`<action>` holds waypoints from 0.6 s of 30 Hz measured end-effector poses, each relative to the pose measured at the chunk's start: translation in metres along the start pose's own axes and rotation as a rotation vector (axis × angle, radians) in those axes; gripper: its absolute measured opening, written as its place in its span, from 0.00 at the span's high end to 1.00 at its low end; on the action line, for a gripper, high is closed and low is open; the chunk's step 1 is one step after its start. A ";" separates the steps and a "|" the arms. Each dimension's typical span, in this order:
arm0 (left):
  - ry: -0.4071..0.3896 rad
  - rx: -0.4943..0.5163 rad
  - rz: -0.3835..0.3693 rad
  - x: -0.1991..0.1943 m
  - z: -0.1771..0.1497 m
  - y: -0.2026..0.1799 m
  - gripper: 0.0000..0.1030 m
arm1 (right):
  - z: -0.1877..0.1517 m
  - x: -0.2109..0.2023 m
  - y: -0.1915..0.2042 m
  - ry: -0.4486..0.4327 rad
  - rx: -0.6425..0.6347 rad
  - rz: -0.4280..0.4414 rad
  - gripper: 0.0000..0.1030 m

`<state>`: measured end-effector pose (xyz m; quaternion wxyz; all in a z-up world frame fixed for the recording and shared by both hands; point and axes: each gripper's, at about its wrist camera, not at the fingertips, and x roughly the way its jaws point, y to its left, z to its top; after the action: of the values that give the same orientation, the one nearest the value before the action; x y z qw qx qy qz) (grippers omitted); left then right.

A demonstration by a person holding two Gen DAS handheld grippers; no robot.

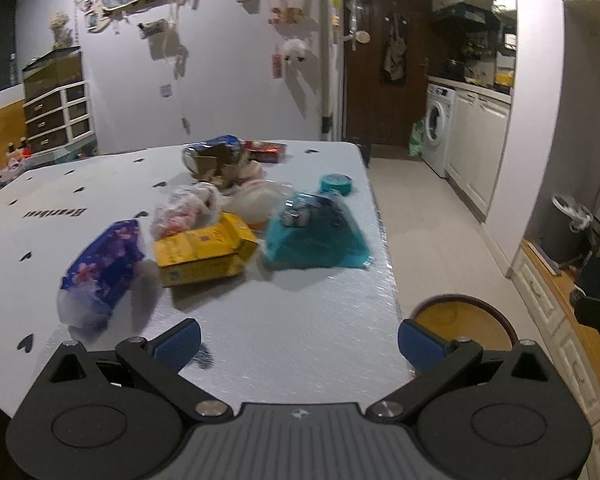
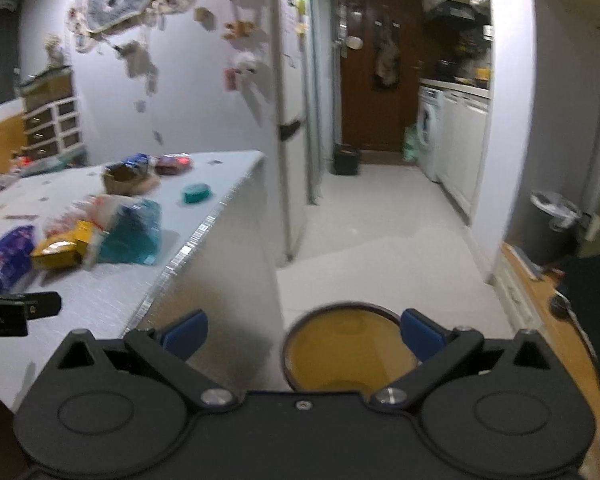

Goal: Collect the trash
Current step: 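Grasp the teal plastic bag with the right tool while the left tool grasps the blue wrapper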

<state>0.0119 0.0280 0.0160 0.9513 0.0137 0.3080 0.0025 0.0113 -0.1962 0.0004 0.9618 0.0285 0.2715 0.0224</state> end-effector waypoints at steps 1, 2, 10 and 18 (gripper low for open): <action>-0.003 -0.010 0.002 0.000 0.000 0.005 0.00 | 0.003 0.001 0.003 -0.012 -0.002 0.014 0.00; -0.004 -0.021 0.006 0.000 0.000 0.011 0.00 | 0.006 0.003 0.005 -0.024 -0.006 0.023 0.00; -0.021 -0.098 0.057 -0.002 -0.006 0.061 0.00 | 0.028 0.030 0.032 -0.117 -0.053 0.148 0.00; -0.007 -0.105 0.120 -0.006 -0.007 0.107 0.00 | 0.056 0.082 0.063 -0.107 -0.022 0.310 0.00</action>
<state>0.0035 0.1349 0.0163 0.9500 -0.0177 0.3026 0.0757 0.1091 -0.1310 0.0094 0.9602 0.0607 0.2119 0.1717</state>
